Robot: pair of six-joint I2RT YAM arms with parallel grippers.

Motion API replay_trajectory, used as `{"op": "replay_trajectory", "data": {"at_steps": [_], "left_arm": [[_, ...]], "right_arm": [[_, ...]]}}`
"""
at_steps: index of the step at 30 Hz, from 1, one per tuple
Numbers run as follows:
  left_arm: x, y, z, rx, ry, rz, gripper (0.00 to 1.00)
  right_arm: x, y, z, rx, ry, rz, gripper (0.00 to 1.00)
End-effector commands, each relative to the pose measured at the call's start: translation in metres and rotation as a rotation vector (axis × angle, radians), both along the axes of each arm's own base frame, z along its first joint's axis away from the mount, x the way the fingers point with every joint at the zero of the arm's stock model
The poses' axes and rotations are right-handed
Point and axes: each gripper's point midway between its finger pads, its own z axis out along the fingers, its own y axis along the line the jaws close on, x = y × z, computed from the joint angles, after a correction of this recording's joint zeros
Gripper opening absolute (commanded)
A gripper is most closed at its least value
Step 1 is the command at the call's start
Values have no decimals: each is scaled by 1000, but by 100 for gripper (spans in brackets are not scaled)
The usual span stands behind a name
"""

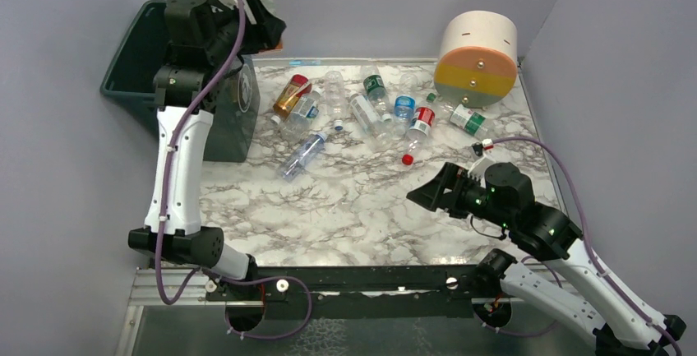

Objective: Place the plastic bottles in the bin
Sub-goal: Place the plastic bottle in the trash bin.

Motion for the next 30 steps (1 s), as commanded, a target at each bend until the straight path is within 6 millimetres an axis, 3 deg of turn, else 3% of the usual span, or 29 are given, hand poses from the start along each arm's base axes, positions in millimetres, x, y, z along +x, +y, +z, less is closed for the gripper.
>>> {"op": "replay_trajectory", "data": {"at_steps": [1, 8, 14, 24, 30], "left_arm": [[5, 45, 10, 4, -21, 71, 56], [14, 127, 2, -51, 18, 223, 56], [19, 174, -4, -66, 33, 313, 56], [32, 203, -22, -68, 66, 414, 56], [39, 212, -45, -62, 115, 436, 71]], "right_arm": [[-5, 7, 5, 19, -17, 57, 100], [-9, 8, 0, 25, -3, 68, 100], [-11, 7, -3, 28, 4, 68, 100], [-11, 10, 8, 22, 0, 94, 100], [-12, 12, 10, 34, 2, 98, 100]]}}
